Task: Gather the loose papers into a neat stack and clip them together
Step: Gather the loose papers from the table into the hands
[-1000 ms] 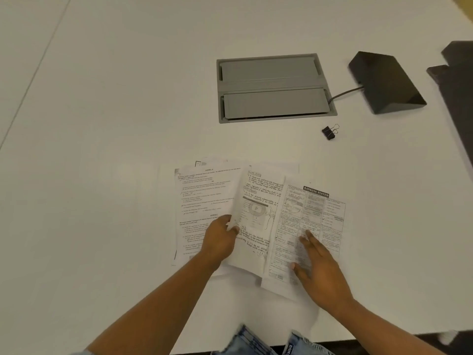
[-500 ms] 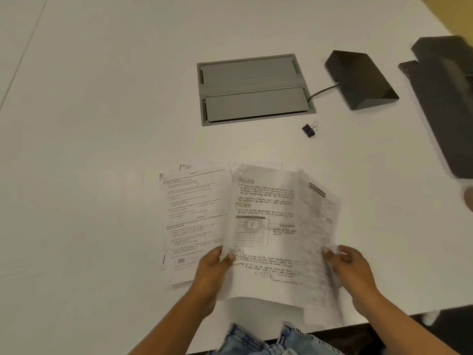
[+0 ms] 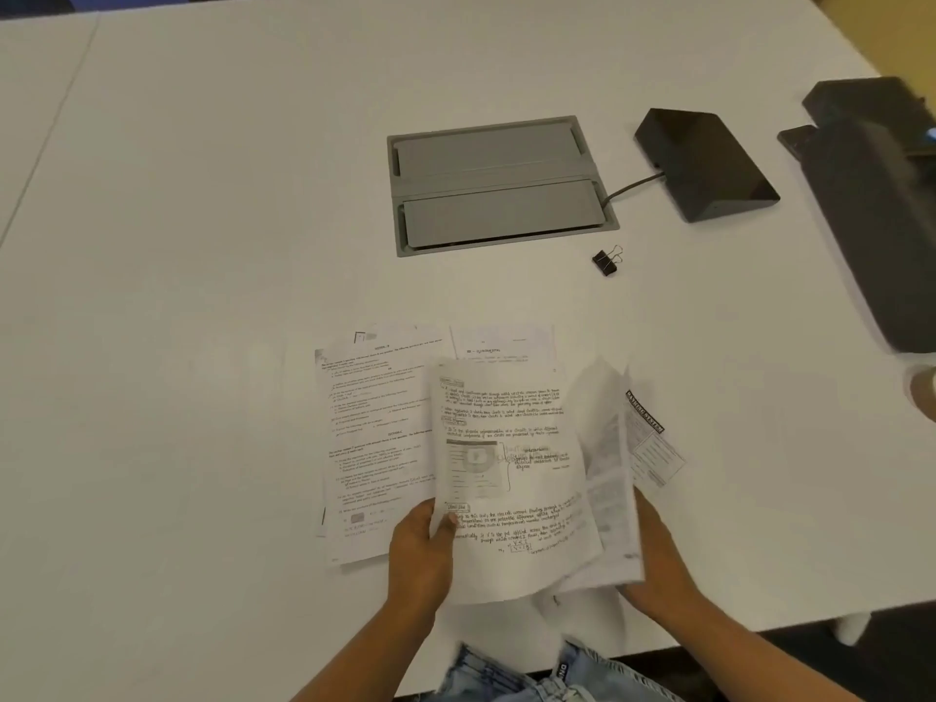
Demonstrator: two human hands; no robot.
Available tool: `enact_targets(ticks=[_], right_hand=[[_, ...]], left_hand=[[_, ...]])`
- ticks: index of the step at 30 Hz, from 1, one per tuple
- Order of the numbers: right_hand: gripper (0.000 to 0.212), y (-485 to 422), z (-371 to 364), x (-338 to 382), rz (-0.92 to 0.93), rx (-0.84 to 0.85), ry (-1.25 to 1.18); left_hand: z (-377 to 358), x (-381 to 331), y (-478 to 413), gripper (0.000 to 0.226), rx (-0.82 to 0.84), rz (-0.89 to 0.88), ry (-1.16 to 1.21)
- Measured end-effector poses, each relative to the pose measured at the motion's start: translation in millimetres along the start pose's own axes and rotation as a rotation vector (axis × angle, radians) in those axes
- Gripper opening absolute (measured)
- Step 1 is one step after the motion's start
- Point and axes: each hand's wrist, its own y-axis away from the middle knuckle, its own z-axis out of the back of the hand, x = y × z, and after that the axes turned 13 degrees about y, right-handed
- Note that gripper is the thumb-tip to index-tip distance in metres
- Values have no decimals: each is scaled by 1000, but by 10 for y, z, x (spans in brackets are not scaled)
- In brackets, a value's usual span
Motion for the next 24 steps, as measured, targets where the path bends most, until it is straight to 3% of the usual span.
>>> enact_targets(ticks=[5,9,15,24], right_hand=[[91,-59,-359,22,159,163,511],[91,-39,-418,45,163,186,637],[77,-5,-231,-175,-11,85,553],[98,-89,-211,-21,122,167,413]], left_hand=[[81,82,-31,23,69,40,-71],[123,41,-62,26,0,-68,-177],[353,-62,-76,34,-184,-235,-335],[307,-194,-2,34,-216,-352,-476]])
